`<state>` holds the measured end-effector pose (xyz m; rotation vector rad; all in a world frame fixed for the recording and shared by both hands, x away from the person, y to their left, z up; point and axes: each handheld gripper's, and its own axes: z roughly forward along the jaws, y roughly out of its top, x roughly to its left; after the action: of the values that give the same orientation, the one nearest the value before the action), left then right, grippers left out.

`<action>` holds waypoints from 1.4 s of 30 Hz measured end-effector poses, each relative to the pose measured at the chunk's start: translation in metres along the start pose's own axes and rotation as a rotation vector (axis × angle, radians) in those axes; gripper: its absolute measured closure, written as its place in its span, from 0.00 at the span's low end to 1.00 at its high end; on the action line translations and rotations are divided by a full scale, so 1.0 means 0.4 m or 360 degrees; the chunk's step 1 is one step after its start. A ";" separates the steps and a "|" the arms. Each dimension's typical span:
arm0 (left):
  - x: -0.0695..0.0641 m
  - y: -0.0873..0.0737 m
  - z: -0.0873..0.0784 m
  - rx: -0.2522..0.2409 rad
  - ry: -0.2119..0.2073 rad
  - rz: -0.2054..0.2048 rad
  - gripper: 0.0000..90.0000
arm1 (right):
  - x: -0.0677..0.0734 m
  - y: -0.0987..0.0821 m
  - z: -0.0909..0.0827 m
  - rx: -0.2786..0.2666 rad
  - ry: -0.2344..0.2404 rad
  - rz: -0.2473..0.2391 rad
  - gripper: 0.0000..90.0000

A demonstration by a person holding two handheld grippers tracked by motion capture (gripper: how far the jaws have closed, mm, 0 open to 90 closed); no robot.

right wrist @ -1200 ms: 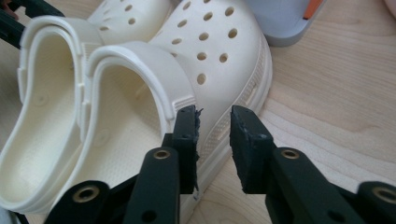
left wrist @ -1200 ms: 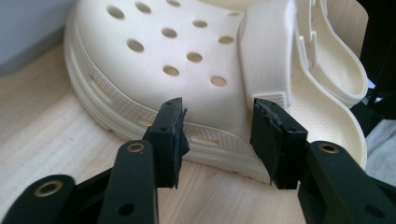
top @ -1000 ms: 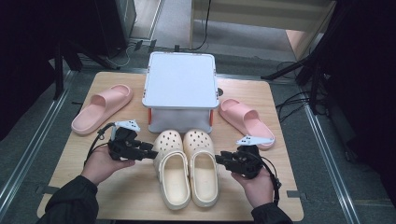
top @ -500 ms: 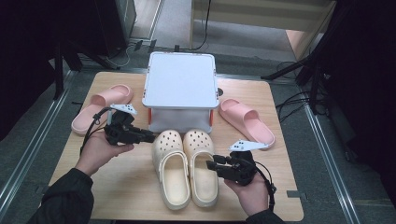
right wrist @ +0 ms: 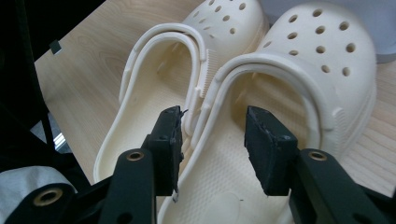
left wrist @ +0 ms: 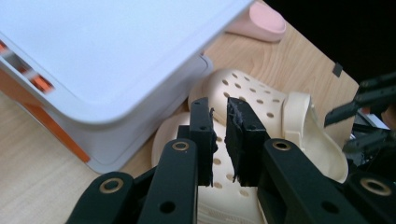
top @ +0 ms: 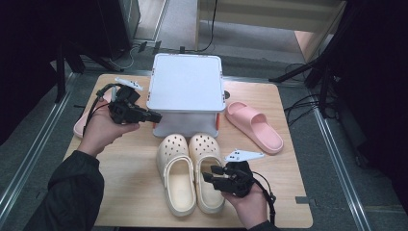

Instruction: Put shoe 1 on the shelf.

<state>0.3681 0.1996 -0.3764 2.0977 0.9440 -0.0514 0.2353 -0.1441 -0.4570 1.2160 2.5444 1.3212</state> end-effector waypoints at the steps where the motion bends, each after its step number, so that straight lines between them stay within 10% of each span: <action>1: 0.004 0.005 -0.001 -0.0007 0.0005 -0.0001 0.90 | 0.003 -0.001 0.009 0.0009 0.0005 0.0002 0.60; 20: 0.084 0.044 -0.012 -0.0033 0.0110 -0.0024 0.90 | 0.012 -0.009 0.076 -0.0012 -0.0028 0.0068 0.48; 29: 0.084 0.046 -0.004 -0.0021 0.0145 0.0000 0.90 | 0.036 0.007 0.135 0.0012 -0.0155 0.0057 0.40; 42: 0.083 0.039 -0.004 -0.0044 0.0155 -0.0001 0.93 | 0.036 0.010 0.216 0.0062 -0.0289 0.0095 0.55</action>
<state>0.4016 0.2148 -0.3762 2.0902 0.9980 0.0636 0.2585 -0.0745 -0.5049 1.3613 2.4361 1.1190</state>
